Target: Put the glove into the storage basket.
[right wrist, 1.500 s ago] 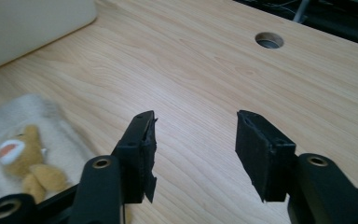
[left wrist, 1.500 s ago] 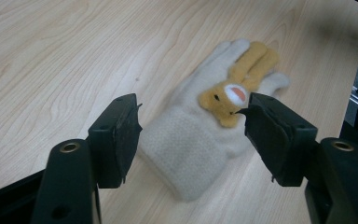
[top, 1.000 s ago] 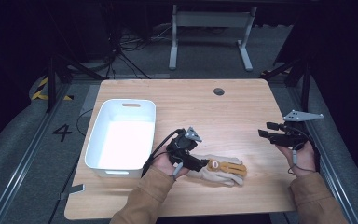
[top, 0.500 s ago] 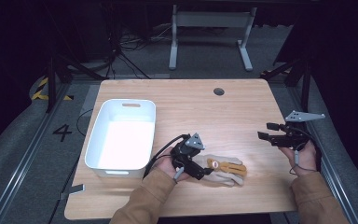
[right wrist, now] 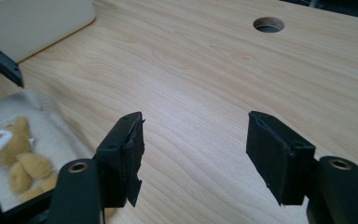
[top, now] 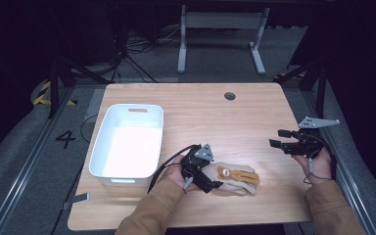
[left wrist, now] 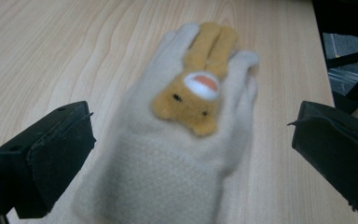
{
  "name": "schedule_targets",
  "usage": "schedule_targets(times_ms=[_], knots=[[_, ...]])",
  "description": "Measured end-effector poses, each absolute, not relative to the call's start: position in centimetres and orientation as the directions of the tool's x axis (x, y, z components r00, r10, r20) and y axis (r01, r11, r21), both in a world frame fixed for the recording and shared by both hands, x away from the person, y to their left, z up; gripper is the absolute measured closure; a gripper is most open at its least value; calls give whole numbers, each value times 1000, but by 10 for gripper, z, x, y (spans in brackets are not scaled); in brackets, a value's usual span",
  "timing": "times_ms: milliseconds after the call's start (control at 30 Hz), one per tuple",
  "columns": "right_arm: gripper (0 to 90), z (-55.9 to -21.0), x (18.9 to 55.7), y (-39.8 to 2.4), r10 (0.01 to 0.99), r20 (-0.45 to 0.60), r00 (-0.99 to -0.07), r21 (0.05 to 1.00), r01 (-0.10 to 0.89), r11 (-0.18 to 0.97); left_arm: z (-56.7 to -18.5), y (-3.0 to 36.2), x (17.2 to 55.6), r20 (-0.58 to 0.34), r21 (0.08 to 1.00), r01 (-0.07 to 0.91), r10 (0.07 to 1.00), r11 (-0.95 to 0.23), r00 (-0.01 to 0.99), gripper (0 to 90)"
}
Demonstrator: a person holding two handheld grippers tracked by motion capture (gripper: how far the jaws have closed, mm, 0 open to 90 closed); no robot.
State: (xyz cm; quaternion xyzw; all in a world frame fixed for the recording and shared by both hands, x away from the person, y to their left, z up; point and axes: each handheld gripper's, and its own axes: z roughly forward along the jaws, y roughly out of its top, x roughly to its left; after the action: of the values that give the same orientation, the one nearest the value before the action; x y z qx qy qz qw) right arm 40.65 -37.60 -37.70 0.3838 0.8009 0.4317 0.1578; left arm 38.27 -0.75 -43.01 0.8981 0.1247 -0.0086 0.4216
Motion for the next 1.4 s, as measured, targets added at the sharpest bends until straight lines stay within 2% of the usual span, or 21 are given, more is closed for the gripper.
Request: schedule_targets(times_ms=[367,500,900,1067,1400], knots=[[372,-381,407,-371,739,81,-669,803,483,349,-447,-14,388,-109,711,251,249,-657,962,0],[372,-382,407,-370,737,80,-671,801,484,353,-448,-15,392,-106,722,252,257,-644,960,0],[372,-384,408,-367,727,82,-681,795,485,364,-458,-22,391,-68,675,209,223,-708,973,0],[371,-387,409,-367,727,90,-681,786,497,368,-463,-24,394,-81,667,222,228,-711,970,0],[378,-390,411,-365,714,98,-693,773,505,384,-466,-30,390,-21,627,191,229,-755,973,14]])
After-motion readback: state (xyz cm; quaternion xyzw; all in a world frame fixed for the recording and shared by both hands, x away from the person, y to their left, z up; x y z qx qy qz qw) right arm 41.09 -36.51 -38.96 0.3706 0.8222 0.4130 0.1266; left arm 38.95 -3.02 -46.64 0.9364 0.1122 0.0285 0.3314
